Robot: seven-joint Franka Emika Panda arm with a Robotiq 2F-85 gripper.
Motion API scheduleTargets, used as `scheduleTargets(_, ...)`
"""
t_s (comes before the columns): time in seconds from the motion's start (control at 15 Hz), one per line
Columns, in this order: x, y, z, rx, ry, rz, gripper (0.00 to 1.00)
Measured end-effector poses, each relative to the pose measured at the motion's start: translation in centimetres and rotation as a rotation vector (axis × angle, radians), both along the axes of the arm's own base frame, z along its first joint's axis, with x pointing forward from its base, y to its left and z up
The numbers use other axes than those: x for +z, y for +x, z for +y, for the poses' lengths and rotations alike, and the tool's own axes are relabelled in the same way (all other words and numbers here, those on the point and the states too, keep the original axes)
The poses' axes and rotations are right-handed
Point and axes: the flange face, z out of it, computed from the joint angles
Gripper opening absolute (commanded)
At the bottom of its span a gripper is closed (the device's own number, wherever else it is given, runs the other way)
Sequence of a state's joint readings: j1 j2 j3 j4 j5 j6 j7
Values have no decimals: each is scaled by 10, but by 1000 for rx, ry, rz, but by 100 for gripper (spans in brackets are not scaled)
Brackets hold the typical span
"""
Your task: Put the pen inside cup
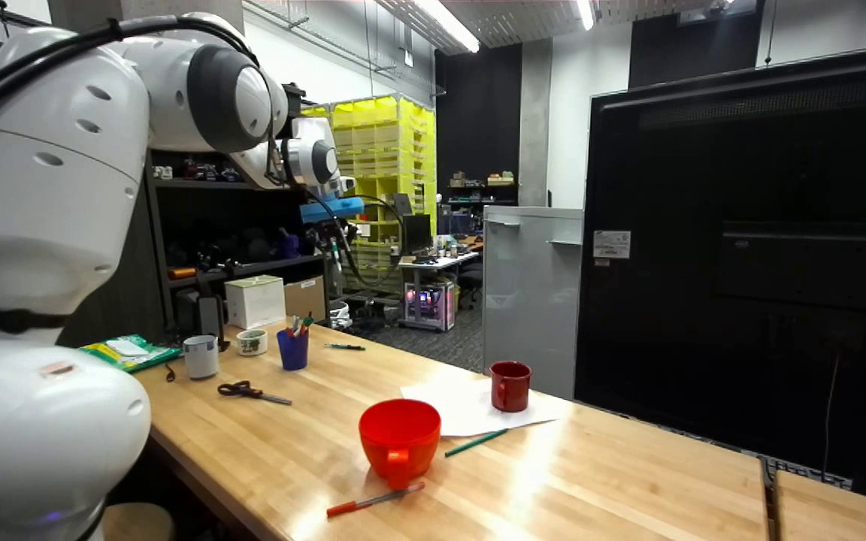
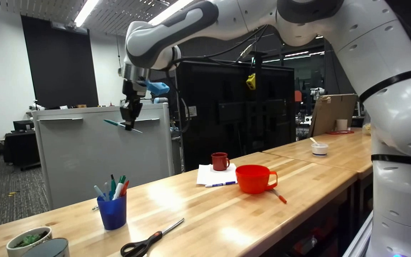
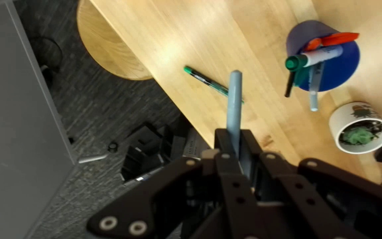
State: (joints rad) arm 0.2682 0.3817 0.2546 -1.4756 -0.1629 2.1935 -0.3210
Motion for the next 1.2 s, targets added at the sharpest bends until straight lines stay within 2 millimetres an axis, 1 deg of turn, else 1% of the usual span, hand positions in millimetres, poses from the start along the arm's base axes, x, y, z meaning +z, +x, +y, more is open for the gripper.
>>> scheduleTargets(0.2,-5,-13,38,165,-2,32,3)
scheduleTargets(0.4,-14,-25,59,319,-23,95,3)
scheduleTargets(0.47,-17,-28,63,369,-36,119,3)
scheduleTargets(0.53,-21,-30,65,416,-50,141,11)
scheduleTargets(0.73,-26,-31,67,493,-76,166,11)
scheduleTargets(1.0,-25,-30,67,503,-79,168,11)
scheduleTargets(1.07,-25,-30,67,504,-79,168,3)
scheduleTargets(1.2,-26,-30,67,505,-80,169,3)
